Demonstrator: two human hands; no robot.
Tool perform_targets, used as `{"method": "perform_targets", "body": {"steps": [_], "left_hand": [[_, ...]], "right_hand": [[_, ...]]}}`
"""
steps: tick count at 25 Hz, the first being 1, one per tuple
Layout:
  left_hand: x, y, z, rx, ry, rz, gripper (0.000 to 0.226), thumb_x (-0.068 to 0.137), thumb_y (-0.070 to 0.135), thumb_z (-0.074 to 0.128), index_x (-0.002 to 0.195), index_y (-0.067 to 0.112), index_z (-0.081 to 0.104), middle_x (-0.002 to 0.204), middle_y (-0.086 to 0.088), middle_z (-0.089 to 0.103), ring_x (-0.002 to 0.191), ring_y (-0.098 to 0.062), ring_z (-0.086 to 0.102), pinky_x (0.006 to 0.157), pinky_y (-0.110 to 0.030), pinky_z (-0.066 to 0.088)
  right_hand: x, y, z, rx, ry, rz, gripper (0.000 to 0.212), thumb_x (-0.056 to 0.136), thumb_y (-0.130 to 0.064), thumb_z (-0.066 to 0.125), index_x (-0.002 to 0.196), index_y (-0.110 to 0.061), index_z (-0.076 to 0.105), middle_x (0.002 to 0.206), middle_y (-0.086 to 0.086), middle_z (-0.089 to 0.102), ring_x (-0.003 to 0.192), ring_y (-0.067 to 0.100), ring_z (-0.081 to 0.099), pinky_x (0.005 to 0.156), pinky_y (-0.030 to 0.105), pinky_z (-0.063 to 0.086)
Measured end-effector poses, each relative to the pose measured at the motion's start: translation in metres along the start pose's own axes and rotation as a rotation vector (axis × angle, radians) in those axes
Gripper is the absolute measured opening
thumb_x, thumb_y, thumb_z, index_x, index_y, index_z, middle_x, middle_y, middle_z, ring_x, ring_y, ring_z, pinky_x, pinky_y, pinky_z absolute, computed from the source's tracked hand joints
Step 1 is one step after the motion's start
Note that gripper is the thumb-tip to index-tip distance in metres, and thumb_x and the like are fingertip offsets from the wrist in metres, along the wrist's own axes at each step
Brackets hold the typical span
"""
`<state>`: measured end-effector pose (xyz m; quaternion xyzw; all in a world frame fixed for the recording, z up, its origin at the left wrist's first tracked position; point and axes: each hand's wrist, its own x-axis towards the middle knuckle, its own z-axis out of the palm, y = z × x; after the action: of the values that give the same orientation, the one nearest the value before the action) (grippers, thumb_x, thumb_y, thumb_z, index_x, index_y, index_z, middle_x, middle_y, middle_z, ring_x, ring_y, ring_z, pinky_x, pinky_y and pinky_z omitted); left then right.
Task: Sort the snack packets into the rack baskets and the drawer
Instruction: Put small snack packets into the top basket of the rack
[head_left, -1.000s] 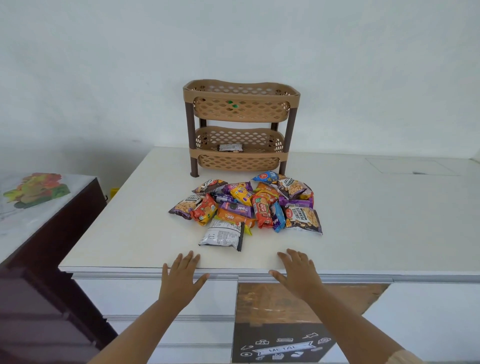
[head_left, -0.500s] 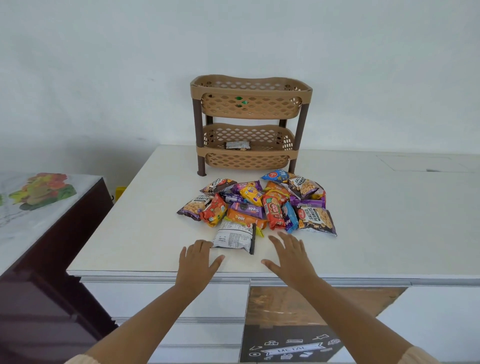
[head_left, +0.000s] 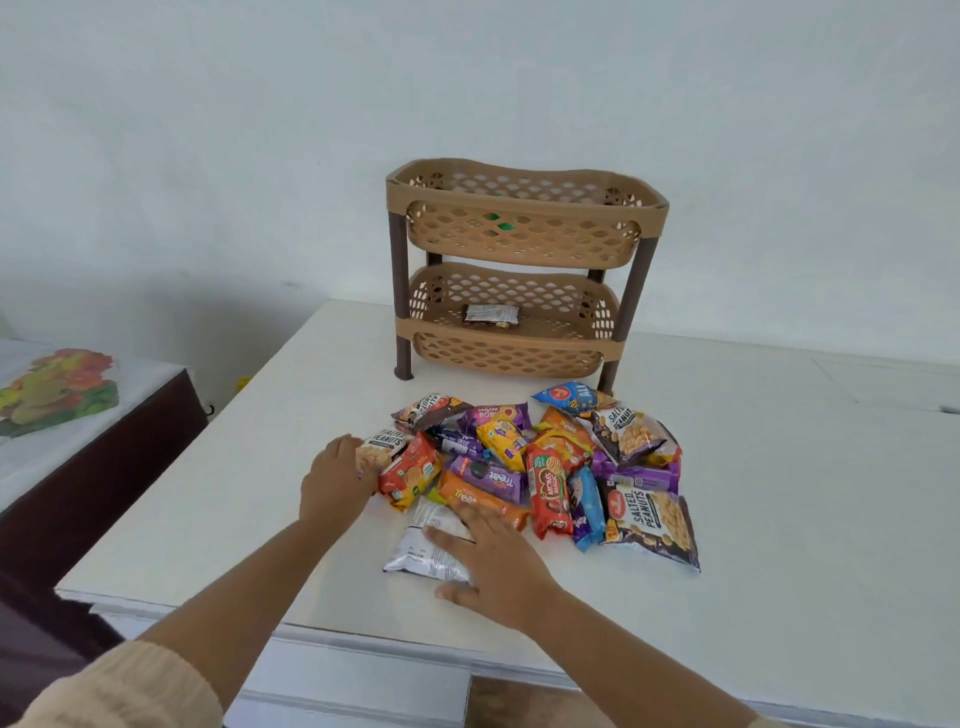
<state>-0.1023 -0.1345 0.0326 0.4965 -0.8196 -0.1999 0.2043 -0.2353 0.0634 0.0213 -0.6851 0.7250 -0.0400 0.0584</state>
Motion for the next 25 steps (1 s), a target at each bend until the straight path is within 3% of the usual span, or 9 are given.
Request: {"method": "perform_targets", "body": {"steps": [3, 6, 10, 14, 18, 22, 25], "left_hand": [[0.026, 0.004, 0.006, 0.059, -0.092, 0.024, 0.051, 0.089, 0.037, 0.054, 0.133, 0.016, 0.042, 0.144, -0.008, 0.04, 0.13, -0.028, 0.038, 0.102, -0.045, 0.037], [0.044, 0.009, 0.017, 0.086, -0.247, -0.086, 0.059, 0.088, 0.05, 0.049, 0.138, 0.023, 0.034, 0.145, -0.008, 0.039, 0.129, -0.03, 0.041, 0.103, -0.046, 0.038], [0.059, 0.007, 0.026, 0.09, -0.304, -0.216, 0.062, 0.085, 0.058, 0.048, 0.135, 0.024, 0.038, 0.136, -0.01, 0.048, 0.121, -0.033, 0.047, 0.101, -0.048, 0.04], [0.07, 0.004, 0.024, 0.115, -0.208, -0.309, 0.074, 0.078, 0.056, 0.059, 0.137, 0.02, 0.034, 0.136, -0.01, 0.047, 0.123, -0.033, 0.044, 0.1, -0.045, 0.038], [0.069, -0.005, 0.027, 0.304, -0.276, -0.184, 0.072, 0.081, 0.054, 0.055, 0.138, 0.018, 0.03, 0.133, -0.009, 0.047, 0.12, -0.03, 0.047, 0.096, -0.04, 0.041], [0.074, -0.006, 0.013, 0.348, -0.149, -0.086, 0.06, 0.081, 0.055, 0.054, 0.128, 0.021, 0.039, 0.121, -0.002, 0.055, 0.109, -0.024, 0.053, 0.086, -0.037, 0.042], [0.086, 0.007, -0.02, 0.313, 0.111, 0.054, 0.049, 0.083, 0.049, 0.055, 0.119, 0.015, 0.048, 0.11, -0.006, 0.06, 0.099, -0.028, 0.056, 0.079, -0.042, 0.039]], "right_hand": [[0.004, 0.006, 0.004, -0.003, 0.061, -0.035, 0.057, 0.091, -0.044, 0.044, 0.142, -0.041, 0.019, 0.15, 0.013, 0.026, 0.137, 0.03, 0.023, 0.113, 0.045, 0.016], [0.009, 0.01, 0.0, 0.016, 0.129, -0.047, 0.052, 0.092, -0.04, 0.039, 0.14, -0.043, 0.021, 0.135, 0.012, 0.043, 0.124, 0.03, 0.037, 0.105, 0.043, 0.026], [0.014, 0.016, -0.014, 0.192, 0.237, -0.016, 0.052, 0.09, -0.042, 0.037, 0.139, -0.047, 0.021, 0.132, 0.007, 0.044, 0.121, 0.024, 0.038, 0.1, 0.038, 0.034], [0.022, 0.025, -0.051, 0.337, 0.349, -0.029, 0.051, 0.089, -0.043, 0.044, 0.137, -0.048, 0.028, 0.121, 0.004, 0.049, 0.115, 0.018, 0.039, 0.096, 0.03, 0.036], [0.041, 0.042, -0.109, 0.316, 0.452, -0.061, 0.053, 0.088, -0.045, 0.046, 0.137, -0.048, 0.026, 0.119, 0.001, 0.048, 0.109, 0.014, 0.038, 0.089, 0.023, 0.031], [0.062, 0.066, -0.172, 0.324, 0.594, -0.076, 0.054, 0.088, -0.043, 0.048, 0.137, -0.049, 0.027, 0.108, 0.001, 0.048, 0.102, 0.011, 0.037, 0.083, 0.022, 0.031], [0.078, 0.09, -0.215, 0.334, 0.693, -0.065, 0.055, 0.086, -0.041, 0.052, 0.136, -0.049, 0.028, 0.106, -0.004, 0.046, 0.1, 0.009, 0.037, 0.085, 0.023, 0.03]]}}
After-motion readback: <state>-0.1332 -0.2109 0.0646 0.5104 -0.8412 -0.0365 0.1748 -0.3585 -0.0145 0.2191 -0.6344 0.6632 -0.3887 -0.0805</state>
